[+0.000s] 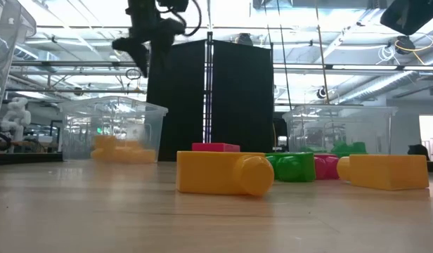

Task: Sort blocks
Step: Put the yellow game piece into the top left transparent bin

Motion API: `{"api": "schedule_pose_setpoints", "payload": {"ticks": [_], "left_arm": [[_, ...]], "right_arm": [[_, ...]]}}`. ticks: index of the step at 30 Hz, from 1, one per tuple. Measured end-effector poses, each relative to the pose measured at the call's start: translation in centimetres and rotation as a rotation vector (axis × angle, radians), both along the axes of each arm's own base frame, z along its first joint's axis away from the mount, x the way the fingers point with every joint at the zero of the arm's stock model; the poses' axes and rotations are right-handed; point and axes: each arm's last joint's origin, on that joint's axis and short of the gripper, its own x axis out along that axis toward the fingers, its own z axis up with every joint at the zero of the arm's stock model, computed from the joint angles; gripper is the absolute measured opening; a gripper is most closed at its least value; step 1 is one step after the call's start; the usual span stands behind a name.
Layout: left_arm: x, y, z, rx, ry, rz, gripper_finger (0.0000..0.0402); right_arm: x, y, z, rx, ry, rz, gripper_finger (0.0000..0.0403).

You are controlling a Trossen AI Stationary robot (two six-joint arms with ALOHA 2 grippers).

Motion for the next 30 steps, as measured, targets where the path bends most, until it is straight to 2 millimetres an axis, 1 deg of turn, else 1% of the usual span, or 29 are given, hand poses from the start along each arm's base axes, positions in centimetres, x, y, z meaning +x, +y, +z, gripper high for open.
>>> {"api": "schedule_pose_setpoints", "payload": {"ticks": [10, 16, 19, 23, 30], "left_arm": [[4.1, -1.8, 1.7, -0.007, -0.409, -0.166, 0.0206], [5.8, -3.0, 3.1, -0.011, -0.616, -0.343, 0.0206], [6.2, -3.5, 3.4, -0.002, -0.663, -0.397, 0.0206], [6.4, -3.9, 3.6, -0.012, -0.692, -0.424, 0.0206], [6.5, -4.7, 3.6, -0.04, -0.698, -0.457, 0.0206]], "right_arm": [[0.0, 0.0, 0.0, 0.001, 0.001, -0.002, 0.0201], [0.0, 0.0, 0.0, -0.019, -0.007, 0.002, 0.0201], [0.1, -0.1, 0.0, -0.044, -0.019, -0.015, 0.0201], [0.1, -0.1, 0.0, -0.05, -0.021, -0.013, 0.0201], [0.1, -0.1, 0.0, -0.051, -0.021, -0.013, 0.0201]]}}
